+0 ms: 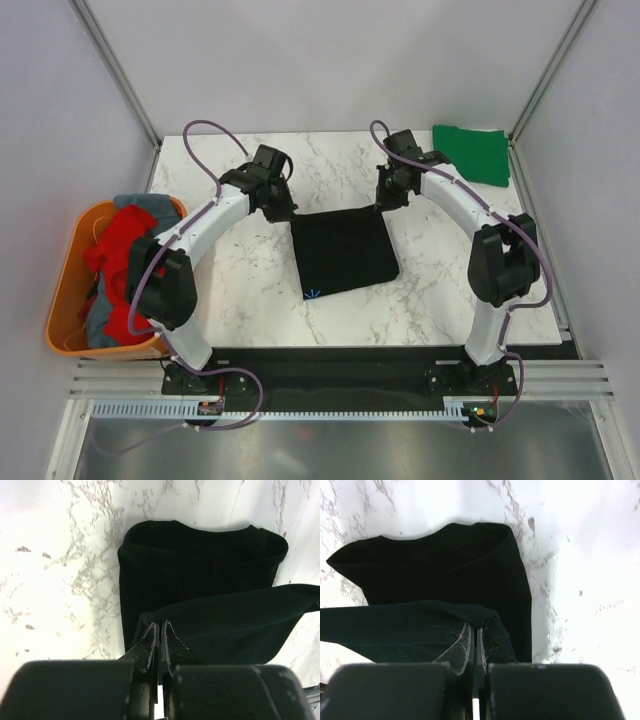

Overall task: Fold and stack the t-shirts
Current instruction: Fold the tshirt

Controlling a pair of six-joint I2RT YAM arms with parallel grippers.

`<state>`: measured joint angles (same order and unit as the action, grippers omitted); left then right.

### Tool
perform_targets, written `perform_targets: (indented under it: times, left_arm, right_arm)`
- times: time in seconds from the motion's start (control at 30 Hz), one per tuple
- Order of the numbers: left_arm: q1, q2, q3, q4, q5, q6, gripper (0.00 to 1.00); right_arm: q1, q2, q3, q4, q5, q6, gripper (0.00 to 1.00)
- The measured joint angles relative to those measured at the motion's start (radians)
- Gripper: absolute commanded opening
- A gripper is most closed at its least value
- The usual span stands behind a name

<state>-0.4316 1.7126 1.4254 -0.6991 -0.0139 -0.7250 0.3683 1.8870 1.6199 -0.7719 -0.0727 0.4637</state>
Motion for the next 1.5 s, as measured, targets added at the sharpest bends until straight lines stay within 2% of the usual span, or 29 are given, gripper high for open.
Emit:
perform_targets:
  times: [0.1, 0.13, 0.17, 0.2, 0.23, 0.27, 0.3, 0.33, 0.43, 0.5, 0.57, 0.67, 0.77, 0.8, 0.9, 1.07, 1.17, 1.3, 1.43, 1.5]
  left_arm:
    - [0.029, 0.048, 0.041, 0.003, 0.018, 0.020, 0.02]
    - [0.041, 0.069, 0.060, 0.005, 0.025, 0.027, 0.07]
    - [0.055, 0.098, 0.083, 0.008, 0.029, 0.035, 0.12]
    - [0.069, 0.131, 0.111, 0.008, 0.038, 0.043, 0.23]
    - [0.085, 0.172, 0.145, 0.004, 0.051, 0.052, 0.61]
    - [0.106, 0.223, 0.200, -0.013, 0.076, 0.067, 0.76]
    - [0.124, 0.271, 0.257, -0.021, 0.102, 0.075, 0.82]
    - [0.146, 0.340, 0.338, -0.036, 0.129, 0.085, 0.87]
    - [0.199, 0.531, 0.643, -0.139, 0.161, 0.113, 0.88]
    - [0.219, 0.553, 0.701, -0.171, 0.162, 0.121, 0.88]
    - [0.222, 0.509, 0.686, -0.198, 0.162, 0.121, 0.88]
    - [0.195, 0.350, 0.551, -0.202, 0.163, 0.121, 0.87]
    - [0.140, 0.161, 0.387, -0.172, 0.159, 0.120, 0.86]
    - [0.115, 0.089, 0.323, -0.164, 0.158, 0.119, 0.86]
    - [0.044, -0.093, 0.140, -0.122, 0.157, 0.111, 0.86]
    - [-0.040, -0.371, -0.203, -0.076, 0.155, 0.076, 0.84]
    - [-0.059, -0.514, -0.398, -0.055, 0.153, 0.038, 0.84]
    - [-0.070, -0.733, -0.647, -0.051, 0.150, -0.029, 0.83]
    - [-0.070, -0.877, -0.787, -0.045, 0.149, -0.071, 0.84]
    - [-0.070, -0.892, -0.812, -0.032, 0.150, -0.077, 0.83]
  right_arm:
    - [-0.008, 0.049, 0.050, 0.006, -0.017, -0.005, 0.00]
    - [-0.011, 0.073, 0.071, 0.008, -0.024, -0.007, 0.00]
    - [-0.014, 0.096, 0.094, 0.010, -0.031, -0.008, 0.08]
    - [-0.018, 0.124, 0.123, 0.010, -0.040, -0.009, 0.57]
    - [-0.022, 0.164, 0.166, 0.006, -0.050, -0.008, 0.77]
    - [-0.027, 0.207, 0.218, 0.005, -0.053, -0.016, 0.91]
    - [-0.035, 0.256, 0.280, -0.005, -0.056, -0.019, 0.98]
    - [-0.043, 0.307, 0.350, -0.020, -0.062, -0.023, 0.98]
    - [-0.072, 0.388, 0.485, -0.045, -0.071, -0.036, 0.98]
    - [-0.091, 0.349, 0.442, -0.036, -0.087, -0.041, 0.98]
    - [-0.105, 0.242, 0.320, -0.017, -0.103, -0.042, 0.95]
    - [-0.108, -0.006, 0.037, 0.082, -0.156, -0.024, 0.85]
    - [-0.100, -0.262, -0.253, 0.232, -0.267, 0.016, 0.69]
    - [-0.096, -0.303, -0.309, 0.277, -0.303, 0.028, 0.61]
    - [-0.089, -0.314, -0.441, 0.430, -0.409, 0.051, 0.49]
    - [-0.093, -0.207, -0.636, 0.544, -0.470, 0.068, 0.46]
    - [-0.100, -0.206, -0.770, 0.607, -0.480, 0.083, 0.44]
    - [-0.110, -0.251, -0.910, 0.805, -0.526, 0.143, 0.43]
    - [-0.092, -0.304, -1.051, 0.993, -0.555, 0.233, 0.44]
    - [-0.059, -0.346, -1.083, 1.002, -0.541, 0.261, 0.51]
